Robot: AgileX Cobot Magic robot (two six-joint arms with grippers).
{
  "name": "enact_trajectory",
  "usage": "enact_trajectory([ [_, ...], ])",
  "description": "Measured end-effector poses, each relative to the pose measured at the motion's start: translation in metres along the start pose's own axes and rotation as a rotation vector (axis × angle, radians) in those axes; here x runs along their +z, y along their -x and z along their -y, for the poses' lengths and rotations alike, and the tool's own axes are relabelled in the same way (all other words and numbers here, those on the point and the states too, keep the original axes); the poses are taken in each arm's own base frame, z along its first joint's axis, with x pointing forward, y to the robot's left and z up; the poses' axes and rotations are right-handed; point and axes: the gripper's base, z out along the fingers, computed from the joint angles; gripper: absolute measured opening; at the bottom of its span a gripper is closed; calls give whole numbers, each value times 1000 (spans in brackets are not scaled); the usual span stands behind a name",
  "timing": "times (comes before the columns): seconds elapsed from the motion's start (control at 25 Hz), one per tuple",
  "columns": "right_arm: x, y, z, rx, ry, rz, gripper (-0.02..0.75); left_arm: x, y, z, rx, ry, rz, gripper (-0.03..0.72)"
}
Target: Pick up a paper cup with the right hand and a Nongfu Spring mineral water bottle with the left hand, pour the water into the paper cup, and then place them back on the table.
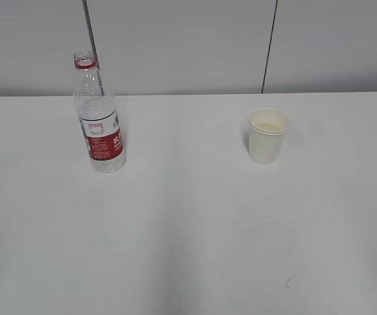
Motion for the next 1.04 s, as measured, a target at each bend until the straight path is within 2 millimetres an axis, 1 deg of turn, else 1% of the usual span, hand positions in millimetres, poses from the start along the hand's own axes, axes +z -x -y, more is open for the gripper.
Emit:
enact_trajectory([
  [0.28, 0, 0, 0, 0, 0, 0, 415, -1, 0, 1, -43, 78, 2, 491],
  [1.04, 0, 0, 0, -1, 0, 0, 415, -1, 0, 1, -43, 78, 2, 491],
])
